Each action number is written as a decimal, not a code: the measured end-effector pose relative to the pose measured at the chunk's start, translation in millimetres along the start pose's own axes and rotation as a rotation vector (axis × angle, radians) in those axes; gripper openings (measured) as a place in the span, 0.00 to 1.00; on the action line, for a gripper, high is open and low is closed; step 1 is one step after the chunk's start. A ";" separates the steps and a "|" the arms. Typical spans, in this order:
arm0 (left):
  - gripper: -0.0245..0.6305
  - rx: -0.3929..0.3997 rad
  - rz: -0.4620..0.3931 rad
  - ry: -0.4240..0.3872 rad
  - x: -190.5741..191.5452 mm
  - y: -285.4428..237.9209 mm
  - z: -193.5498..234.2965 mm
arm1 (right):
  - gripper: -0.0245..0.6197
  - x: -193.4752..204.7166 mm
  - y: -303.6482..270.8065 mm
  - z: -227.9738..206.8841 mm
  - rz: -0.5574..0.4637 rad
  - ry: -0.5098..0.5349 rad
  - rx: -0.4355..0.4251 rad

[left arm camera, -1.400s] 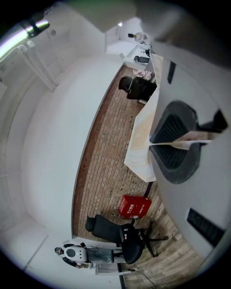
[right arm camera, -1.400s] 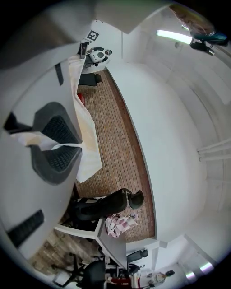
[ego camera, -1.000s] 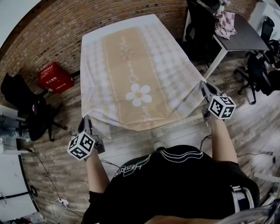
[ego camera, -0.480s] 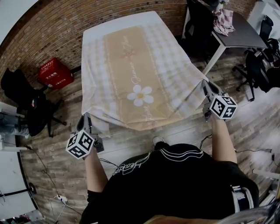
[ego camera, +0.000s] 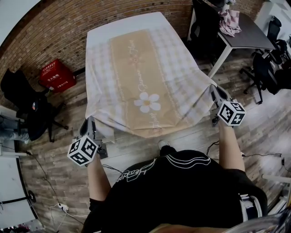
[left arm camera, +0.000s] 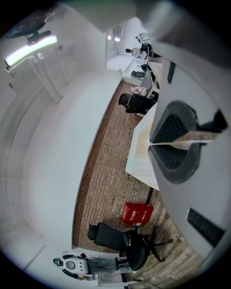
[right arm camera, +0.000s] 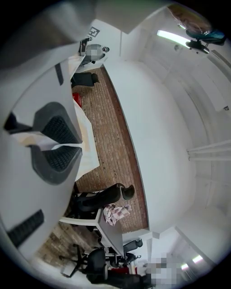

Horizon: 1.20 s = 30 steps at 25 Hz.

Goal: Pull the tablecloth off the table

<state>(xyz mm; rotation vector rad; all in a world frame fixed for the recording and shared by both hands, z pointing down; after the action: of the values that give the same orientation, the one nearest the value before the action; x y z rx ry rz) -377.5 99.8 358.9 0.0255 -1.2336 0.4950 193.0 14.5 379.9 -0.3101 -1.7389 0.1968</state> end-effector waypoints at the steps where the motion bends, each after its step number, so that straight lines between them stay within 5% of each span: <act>1: 0.05 0.004 -0.001 -0.002 0.2 3.3 -0.8 | 0.04 0.8 3.9 0.9 -0.004 -0.001 0.001; 30: 0.05 0.103 0.027 -0.019 29.2 86.2 -18.1 | 0.03 44.2 117.9 23.4 -0.013 -0.002 0.059</act>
<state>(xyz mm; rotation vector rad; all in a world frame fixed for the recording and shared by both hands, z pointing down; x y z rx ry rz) -386.6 192.1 358.0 0.1014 -1.2278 0.5825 174.0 141.1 381.3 -0.2551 -1.7330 0.2388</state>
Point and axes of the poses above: the fingertips, and each gripper's own axes: y backward along the fingers, z to its left, x out of its underside, the point moved 6 cm from there along y, backward along the fingers, and after that the axes turned 15 degrees about x, right-handed, at the moved point
